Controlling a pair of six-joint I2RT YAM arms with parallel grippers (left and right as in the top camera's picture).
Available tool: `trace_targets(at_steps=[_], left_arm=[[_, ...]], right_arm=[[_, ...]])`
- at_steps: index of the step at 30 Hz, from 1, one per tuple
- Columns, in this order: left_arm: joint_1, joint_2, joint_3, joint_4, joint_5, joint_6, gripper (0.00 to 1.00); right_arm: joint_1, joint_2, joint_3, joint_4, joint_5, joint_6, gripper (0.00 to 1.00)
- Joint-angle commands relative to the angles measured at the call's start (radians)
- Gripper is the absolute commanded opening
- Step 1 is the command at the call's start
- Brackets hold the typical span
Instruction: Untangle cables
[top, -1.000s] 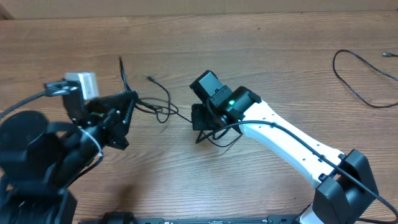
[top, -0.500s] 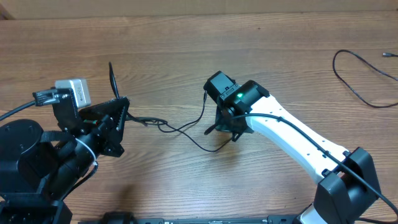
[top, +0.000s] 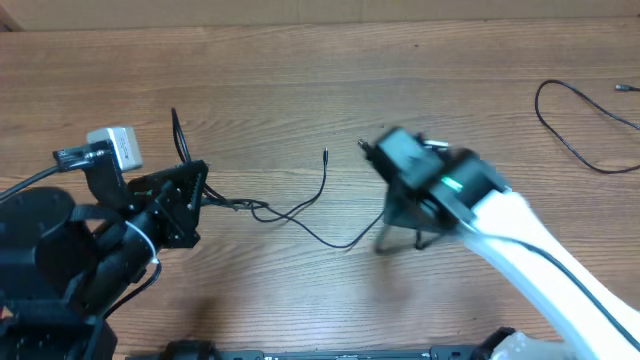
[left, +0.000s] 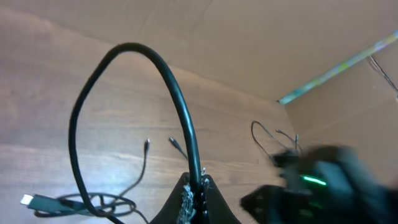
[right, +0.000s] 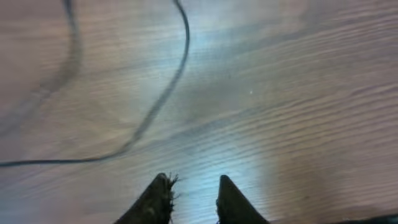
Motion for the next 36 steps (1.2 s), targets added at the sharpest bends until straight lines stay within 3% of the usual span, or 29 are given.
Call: trace_targets(at_steps=[1, 6, 12, 15, 18, 20, 27, 36], left_arm=[[-0.006, 0.034, 0.013, -0.009, -0.006, -0.089, 0.04], [-0.006, 0.09, 0.013, -0.013, 0.023, -0.181, 0.04], [-0.006, 0.154, 0.013, -0.013, 0.113, -0.189, 0.04], [-0.007, 0.18, 0.013, -0.013, 0.174, -0.189, 0.04], [-0.006, 0.193, 0.013, -0.013, 0.213, -0.189, 0.04], [-0.006, 0.195, 0.013, -0.013, 0.215, -0.189, 0.04], [-0.007, 0.184, 0.013, -0.013, 0.234, -0.185, 0.04], [-0.016, 0.184, 0.013, -0.013, 0.275, -0.188, 0.04]], right_arm=[[-0.002, -0.138, 0.0, 0.014, 0.039, 0.087, 0.33], [-0.001, -0.254, -0.001, 0.033, 0.035, 0.252, 0.5], [0.0, -0.232, -0.034, 0.136, -0.225, 0.273, 0.45], [0.0, -0.209, -0.106, 0.264, -0.437, 0.27, 0.46], [0.0, -0.196, -0.24, 0.482, -0.661, 0.268, 0.56], [0.0, -0.189, -0.322, 0.61, -0.737, 0.272, 0.56], [0.001, -0.161, -0.487, 0.944, -0.877, 0.408, 0.56], [0.003, -0.085, -0.489, 1.074, -0.884, 0.532, 0.52]])
